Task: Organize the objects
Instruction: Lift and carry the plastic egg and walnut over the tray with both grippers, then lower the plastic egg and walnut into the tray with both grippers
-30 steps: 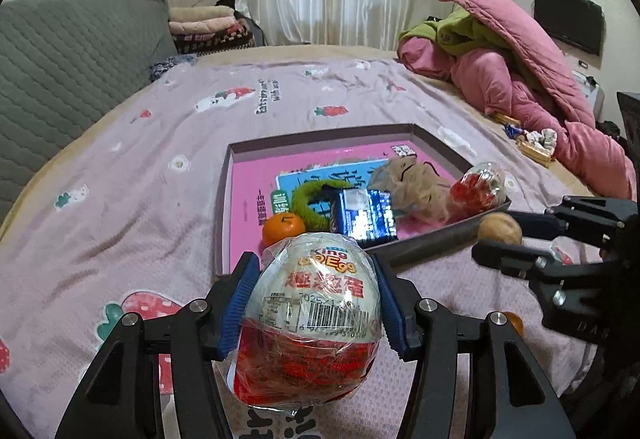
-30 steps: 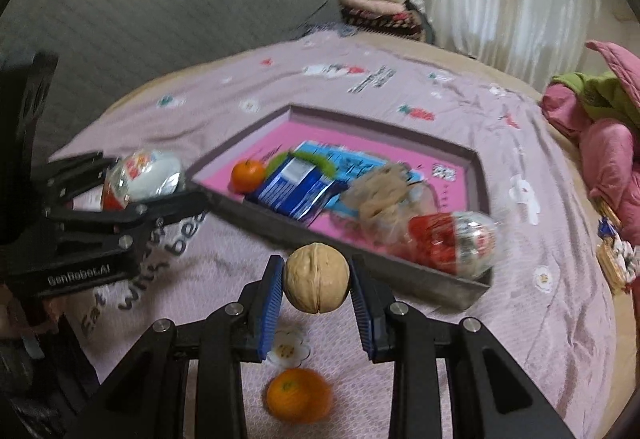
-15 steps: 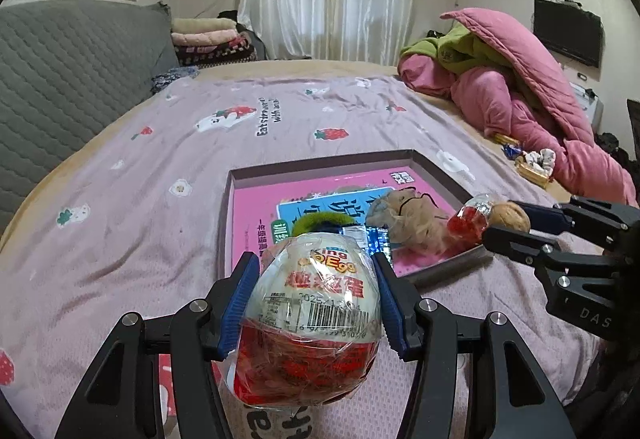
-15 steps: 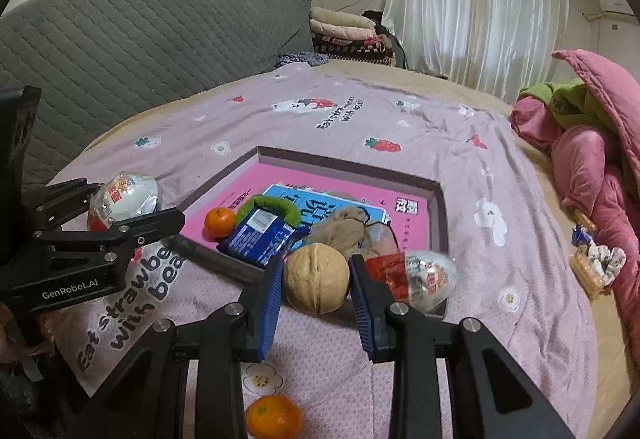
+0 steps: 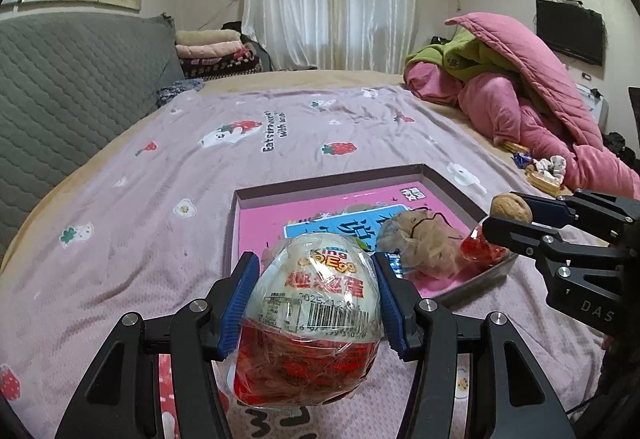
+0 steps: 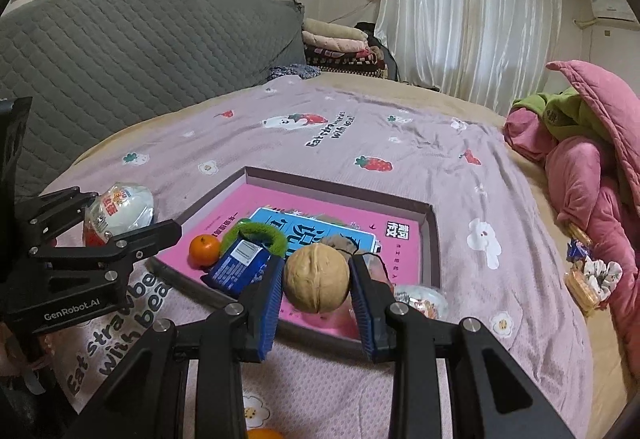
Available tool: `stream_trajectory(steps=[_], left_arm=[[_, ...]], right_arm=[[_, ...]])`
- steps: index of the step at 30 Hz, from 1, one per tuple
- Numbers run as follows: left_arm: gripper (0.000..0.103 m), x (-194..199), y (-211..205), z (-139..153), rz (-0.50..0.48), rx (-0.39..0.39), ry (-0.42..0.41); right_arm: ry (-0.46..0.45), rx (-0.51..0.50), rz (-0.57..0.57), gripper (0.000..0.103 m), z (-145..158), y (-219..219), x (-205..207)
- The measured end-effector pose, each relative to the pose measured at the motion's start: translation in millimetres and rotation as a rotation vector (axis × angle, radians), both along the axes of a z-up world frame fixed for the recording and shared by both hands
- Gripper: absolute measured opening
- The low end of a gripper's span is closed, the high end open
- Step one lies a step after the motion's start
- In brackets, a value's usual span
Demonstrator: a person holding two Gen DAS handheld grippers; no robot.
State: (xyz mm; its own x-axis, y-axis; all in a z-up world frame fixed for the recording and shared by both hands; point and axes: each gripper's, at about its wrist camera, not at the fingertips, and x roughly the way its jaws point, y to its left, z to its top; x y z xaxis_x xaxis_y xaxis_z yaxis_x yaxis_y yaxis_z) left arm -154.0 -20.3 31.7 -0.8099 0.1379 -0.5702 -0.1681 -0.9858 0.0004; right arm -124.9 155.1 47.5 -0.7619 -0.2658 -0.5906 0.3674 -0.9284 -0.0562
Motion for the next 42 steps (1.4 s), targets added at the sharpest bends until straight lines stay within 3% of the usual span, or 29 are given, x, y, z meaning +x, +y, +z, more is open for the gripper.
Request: stream_trajectory(steps=[19,34,42], left_arm=[[0.058,-32.6,-12.6,1.1,0.043,-0.004,0.009],[0.058,-40.1,-1.3,-40.7,0.01,-0.033,-0.087],[0.058,-41.7,8.0,-52.2,-0.004,-0.056,-0.092]], right_arm=[[-0.002,-0.021,-0.045,0.033,-0.9,21.6,-27.9],[-0.071,-0.011,-0.021,0.033,-29.4,19.6,-38.0],[-0.098,-0.009,-0.004,0.033,-42.3,12.5,-37.8]])
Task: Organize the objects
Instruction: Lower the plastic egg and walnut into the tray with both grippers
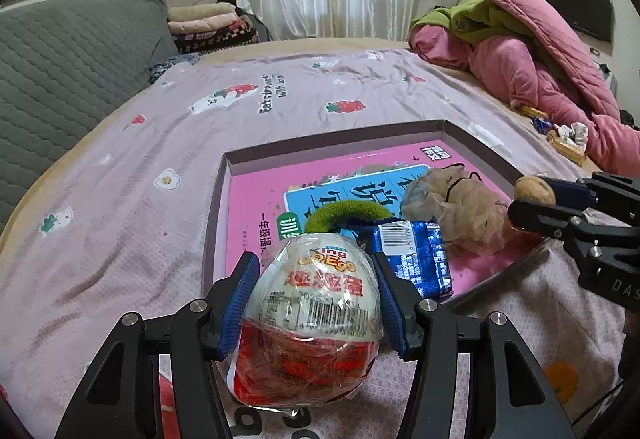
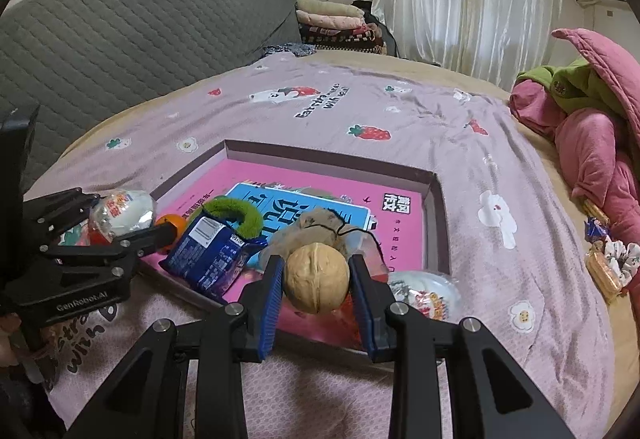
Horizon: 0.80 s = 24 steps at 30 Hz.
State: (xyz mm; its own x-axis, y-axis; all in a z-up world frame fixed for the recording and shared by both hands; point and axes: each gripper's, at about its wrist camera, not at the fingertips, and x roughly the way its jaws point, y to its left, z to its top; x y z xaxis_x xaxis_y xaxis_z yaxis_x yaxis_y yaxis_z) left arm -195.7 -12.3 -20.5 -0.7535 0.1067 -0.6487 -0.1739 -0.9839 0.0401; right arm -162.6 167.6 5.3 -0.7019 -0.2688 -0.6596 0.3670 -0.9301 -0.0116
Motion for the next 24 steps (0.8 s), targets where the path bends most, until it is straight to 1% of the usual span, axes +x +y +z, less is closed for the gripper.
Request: stream_trajectory(steps=[7,14,22,24], left_arm=[[0.058,-1.1,11.8,-1.3,-0.015,-0.028,0.026],[0.058,-4.1,18.7,-1.0,-0.033,-0.028,0.036],[0.058,-4.6,27.2,-1.5,-0.054,-0.028,0.043],[0.058,-5.5,27.0,-1.4,-0.058,-0.014,0.037]], right_arm=[[-0.022,-0.007,0.026,0.033,-9.0,-6.5,-2.4],[-0.022,0.014,0.041,0.033,-16.1,-13.5,-4.4],[-0.037,0.018,0.027,0.033,-21.9,-11.8,-9.3],[-0.031,0.021,0.024,0.033,-22.7,-11.7,-11.1]])
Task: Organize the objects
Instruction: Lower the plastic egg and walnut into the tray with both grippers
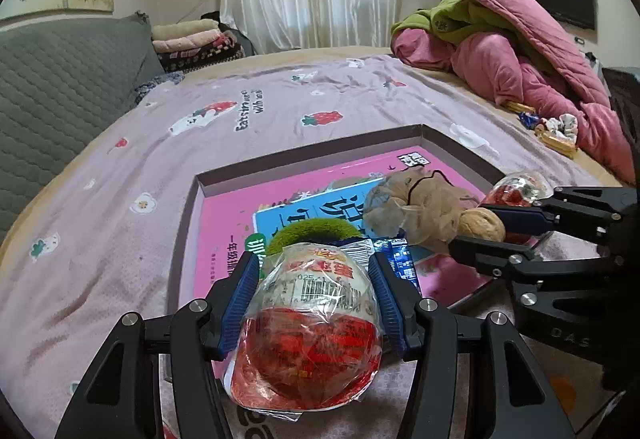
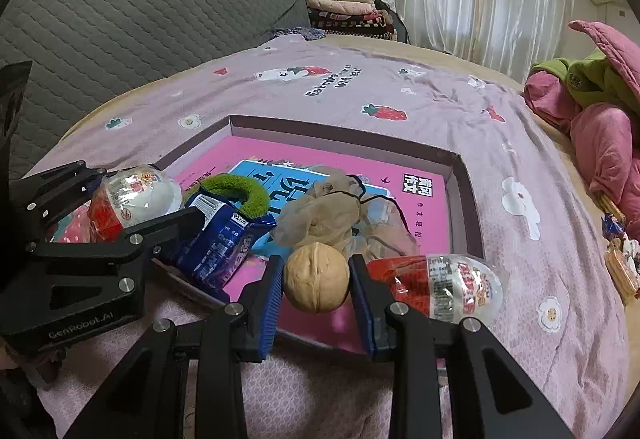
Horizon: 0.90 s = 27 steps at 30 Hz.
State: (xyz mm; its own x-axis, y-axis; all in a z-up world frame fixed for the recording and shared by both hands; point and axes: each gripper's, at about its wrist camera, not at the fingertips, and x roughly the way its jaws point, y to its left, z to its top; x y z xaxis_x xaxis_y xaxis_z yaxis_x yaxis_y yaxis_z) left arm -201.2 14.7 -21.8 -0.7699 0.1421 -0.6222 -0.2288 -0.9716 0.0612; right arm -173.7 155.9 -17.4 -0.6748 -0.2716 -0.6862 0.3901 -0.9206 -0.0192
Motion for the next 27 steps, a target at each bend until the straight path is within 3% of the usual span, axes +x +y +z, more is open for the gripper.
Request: stream_trajectory(steps=[27], left_arm=[[0.06,-25.9,-4.3,-5.2,0.024,0.051,-0.052]], right_arm=[[-0.052,-0.043,0.004,0.033,-14.4,3.5,-13.4]])
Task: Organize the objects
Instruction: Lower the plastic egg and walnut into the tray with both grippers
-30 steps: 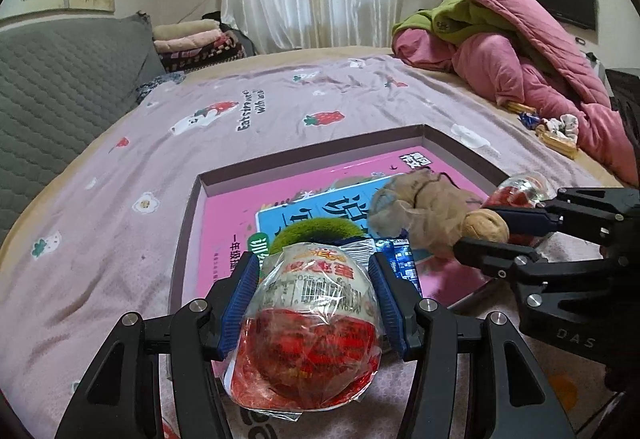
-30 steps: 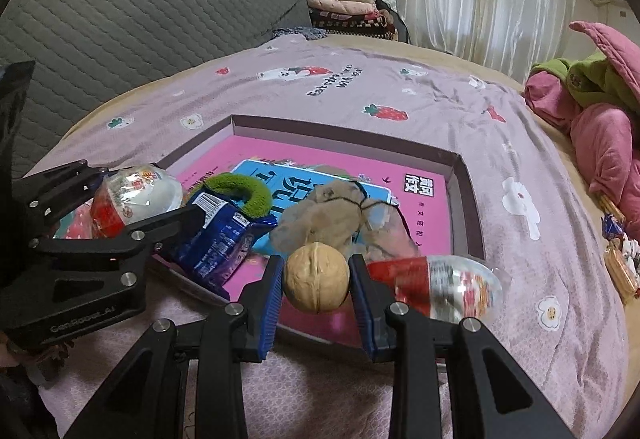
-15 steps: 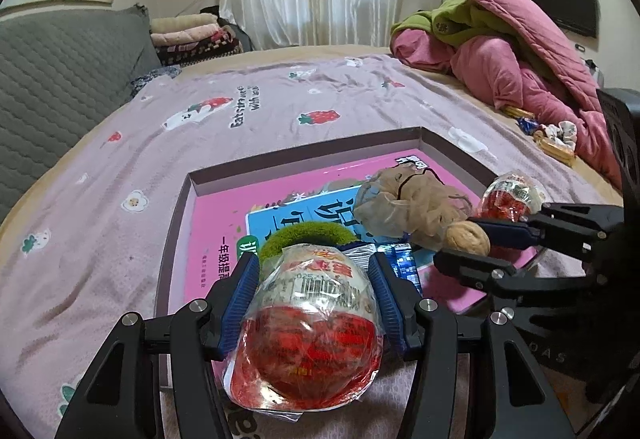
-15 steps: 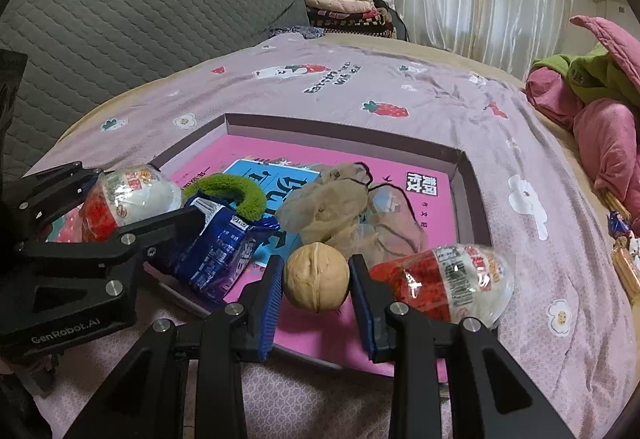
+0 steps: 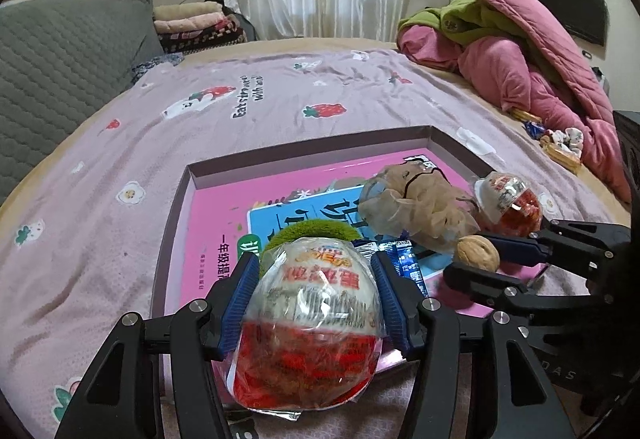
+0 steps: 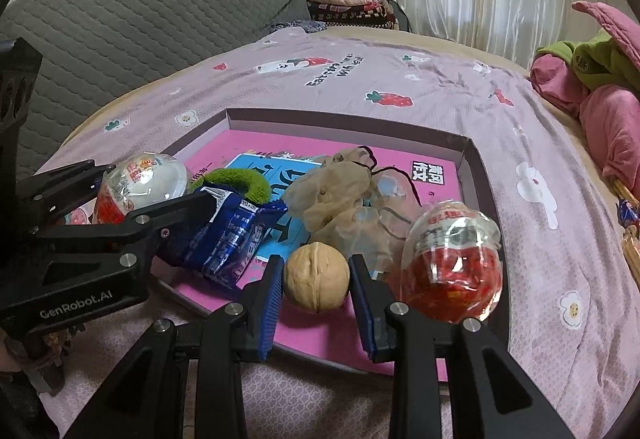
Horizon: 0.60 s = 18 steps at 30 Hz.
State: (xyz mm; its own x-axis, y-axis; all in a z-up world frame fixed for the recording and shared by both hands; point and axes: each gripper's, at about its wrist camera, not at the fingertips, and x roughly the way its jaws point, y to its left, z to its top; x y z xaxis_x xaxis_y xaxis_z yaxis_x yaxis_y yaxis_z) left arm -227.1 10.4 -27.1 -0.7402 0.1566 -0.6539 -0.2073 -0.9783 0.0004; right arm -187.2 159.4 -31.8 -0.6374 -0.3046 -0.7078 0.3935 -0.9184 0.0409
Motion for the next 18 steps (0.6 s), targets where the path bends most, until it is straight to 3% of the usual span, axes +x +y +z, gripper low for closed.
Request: stream_trajectory(steps=[18], left_arm=[[0.06,7.8,-6.0,-2.0,0.019,0.0,-0.042]], right_arm=[[-0.011,0.003,0.013,0.033,2.5,1.5,2.8]])
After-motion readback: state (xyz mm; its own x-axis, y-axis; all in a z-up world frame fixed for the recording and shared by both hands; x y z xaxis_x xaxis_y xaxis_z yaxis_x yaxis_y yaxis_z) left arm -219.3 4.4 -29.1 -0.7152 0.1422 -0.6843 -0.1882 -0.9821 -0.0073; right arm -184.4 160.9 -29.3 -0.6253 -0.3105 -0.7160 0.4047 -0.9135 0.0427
